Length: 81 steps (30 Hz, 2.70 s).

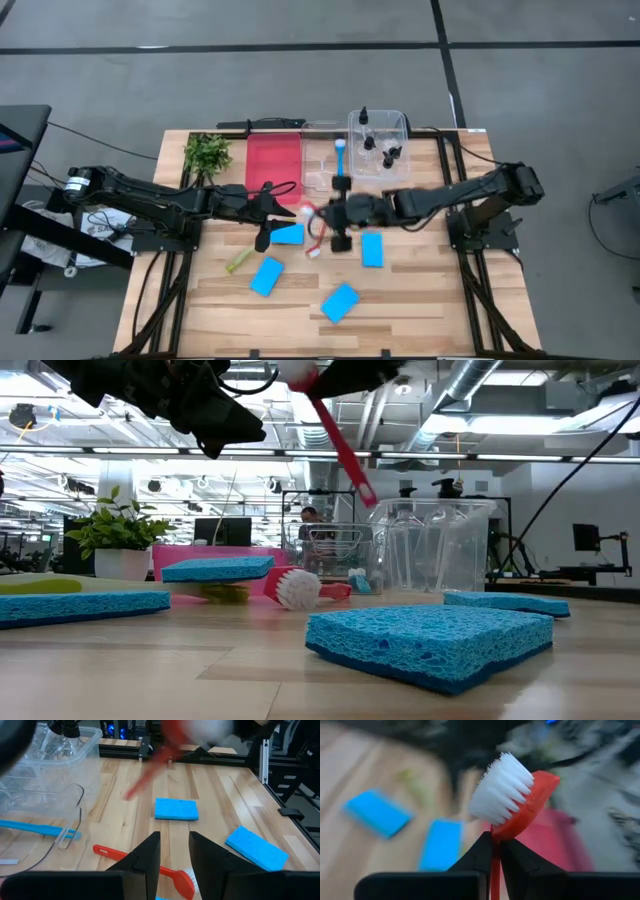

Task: Pick & Place Kitchen Sink Supplies
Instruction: Put the bottom orange dish brush into the left transparent bin, then put the orange dish brush into the left transparent bin

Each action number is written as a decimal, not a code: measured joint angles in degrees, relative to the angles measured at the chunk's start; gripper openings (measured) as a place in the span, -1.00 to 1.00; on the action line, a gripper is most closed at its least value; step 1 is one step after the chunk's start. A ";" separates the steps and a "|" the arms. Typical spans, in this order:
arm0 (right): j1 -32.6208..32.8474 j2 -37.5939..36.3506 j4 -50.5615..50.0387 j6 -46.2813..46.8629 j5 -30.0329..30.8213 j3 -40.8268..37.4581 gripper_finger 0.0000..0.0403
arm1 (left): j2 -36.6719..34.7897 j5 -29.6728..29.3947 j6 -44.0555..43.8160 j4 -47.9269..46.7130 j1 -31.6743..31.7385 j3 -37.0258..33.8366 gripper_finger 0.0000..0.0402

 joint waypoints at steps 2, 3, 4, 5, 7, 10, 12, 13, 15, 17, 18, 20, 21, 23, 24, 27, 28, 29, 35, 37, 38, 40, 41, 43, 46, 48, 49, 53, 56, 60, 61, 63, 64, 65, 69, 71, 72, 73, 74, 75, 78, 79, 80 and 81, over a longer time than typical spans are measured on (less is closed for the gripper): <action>-1.95 0.00 4.21 0.02 1.73 0.00 -0.87 | 0.00 0.01 0.00 0.00 -0.01 0.00 -0.49; -2.98 0.00 6.38 0.36 2.14 0.00 -0.87 | 0.00 0.00 -0.01 0.00 -0.01 0.00 -0.49; -4.00 0.00 8.74 1.06 2.48 0.00 -0.88 | 0.00 -0.01 0.01 0.00 -0.01 0.00 -0.49; -5.03 0.00 11.02 2.14 2.61 0.00 -0.89 | 0.00 -0.01 0.01 0.00 -0.01 0.00 -0.49; -7.36 0.00 14.51 4.27 2.59 0.00 -0.93 | 0.00 -0.01 -0.01 0.00 0.01 0.00 -0.49; -11.21 0.00 16.52 6.83 2.56 0.00 -0.95 | 0.00 0.01 0.00 0.00 -0.01 0.00 -0.49; -14.01 0.31 16.53 8.61 2.57 0.00 -0.94 | 0.00 0.01 0.01 0.00 -0.01 0.00 -0.49; -15.35 0.80 16.51 9.79 2.57 0.00 -0.92 | 0.00 0.01 0.01 0.00 0.00 0.00 -0.49; -18.07 1.06 15.92 13.04 2.55 0.00 -0.87 | 0.00 0.01 0.01 0.00 0.00 0.00 -0.49; -20.48 2.35 15.63 15.84 2.18 0.00 -0.85 | 0.00 0.01 0.01 0.00 0.00 0.00 -0.49; -21.56 2.91 15.66 16.99 1.49 0.00 -0.85 | 0.00 -0.01 0.01 0.00 0.00 0.00 -0.49; -23.76 3.13 14.35 19.00 0.82 0.00 -0.87 | 0.00 0.01 0.01 0.00 -0.01 0.00 -0.49; -24.66 3.99 14.14 19.64 0.50 0.00 -0.89 | 0.00 0.00 0.01 0.00 0.00 0.00 -0.49; -25.99 5.15 14.04 21.17 -1.70 0.02 -0.93 | 0.00 0.01 0.01 0.00 -0.01 0.00 -0.49; -26.68 5.69 13.53 22.16 -2.36 0.02 -0.95 | 0.00 0.01 0.01 0.00 0.00 0.00 -0.49; -27.86 7.79 13.04 24.55 -4.91 0.02 -0.94 | 0.00 0.01 0.01 -0.02 -0.01 0.00 -0.49; -28.08 8.31 12.55 25.05 -5.22 0.02 -0.92 | 0.00 0.01 0.01 0.00 0.00 0.00 -0.49; -28.29 8.91 12.08 25.63 -5.19 0.00 -0.90 | 0.00 0.01 0.01 -0.02 0.01 0.00 -0.49; -28.62 11.79 9.07 28.14 -5.27 0.00 -0.84 | 0.00 0.01 0.01 -0.02 -0.01 0.00 -0.49; -28.67 12.40 8.18 28.23 -5.33 0.00 -0.87 | 0.00 0.01 0.01 -0.01 0.01 0.00 -0.49; -28.66 12.41 7.72 28.23 -5.37 0.00 -0.88 | 0.00 0.01 0.01 -0.02 0.00 0.00 -0.49; -28.63 12.41 6.85 27.89 -5.38 0.00 -0.89 | 0.00 -0.01 0.01 -0.02 0.01 0.00 -0.49; -28.62 12.39 6.80 27.78 -5.39 0.00 -0.89 | 0.00 0.00 0.00 -0.02 -0.01 0.00 -0.49; -28.62 12.30 6.74 27.65 -5.39 0.00 -0.85 | 0.00 0.00 0.00 -0.02 0.00 0.00 -0.49; -28.64 12.13 6.40 27.65 -5.37 0.00 -0.74 | 0.00 -0.01 0.01 0.00 0.01 0.00 -0.49; -28.61 12.06 6.43 27.64 -5.25 0.00 -0.65 | 0.00 0.00 0.01 -0.02 0.01 0.00 -0.49; -28.60 11.98 6.49 27.65 -5.13 0.00 -0.61 | 0.00 0.01 0.01 0.00 -0.01 0.00 -0.49; -28.60 11.97 6.56 27.65 -4.95 0.00 -0.42 | 0.00 0.01 0.01 -0.02 0.00 0.00 -0.49; -28.60 11.96 6.52 27.63 -4.91 0.01 -0.28 | 0.00 0.00 0.01 -0.02 -0.01 0.00 -0.49; -28.60 11.96 6.58 27.63 -4.78 0.00 -0.15 | 0.00 0.01 0.01 -0.02 -0.01 0.00 -0.49; -28.60 11.96 6.58 27.64 -4.76 0.00 -0.13 | 0.00 0.01 0.01 -0.02 0.00 0.00 -0.49; -28.60 11.96 6.59 27.63 -4.76 0.00 -0.11 | 0.00 0.01 0.01 -0.02 -0.01 0.00 -0.49; -28.60 11.96 6.70 27.61 -4.77 0.01 -0.11 | 0.00 -0.01 -0.01 -0.02 0.01 0.00 -0.49; -28.57 11.96 6.94 27.34 -4.78 0.00 -0.11 | 0.00 0.01 0.01 -0.02 0.00 0.00 -0.49; -27.53 11.90 8.20 22.19 -4.73 0.00 -0.14 | 0.00 0.01 -0.01 -0.02 0.00 0.00 -0.49; -26.33 11.37 8.52 17.61 -4.69 0.00 -0.16 | 0.00 0.01 0.01 -0.02 -0.01 0.00 -0.49; -25.42 11.30 8.96 14.68 -4.67 0.00 -0.18 | 0.00 -0.01 0.01 -0.02 0.01 0.00 -0.49; -24.38 11.09 9.34 11.46 -4.64 0.00 -0.19 | 0.00 0.01 0.00 -0.02 0.00 0.00 -0.49; -23.31 10.38 9.07 8.07 -4.69 0.02 -0.20 | 0.00 0.01 0.01 -0.02 0.01 0.00 -0.49; -22.16 9.85 8.52 4.53 -4.69 0.01 -0.22 | 0.00 0.01 0.01 -0.02 0.00 0.00 -0.49; -17.87 8.85 6.48 -5.72 -4.74 0.02 -0.26 | 0.00 0.01 0.01 -0.04 -0.01 0.00 -0.49; -16.52 8.51 5.09 -8.47 -4.72 0.02 -0.28 | 0.00 0.01 0.00 -0.02 -0.01 0.00 -0.49; -15.12 8.46 3.91 -11.04 -4.69 0.02 -0.30 | 0.00 0.00 0.00 -0.03 0.01 0.00 -0.49; -13.84 8.44 2.79 -13.09 -4.74 0.02 -0.31 | 0.00 0.00 0.01 -0.04 0.01 0.00 -0.49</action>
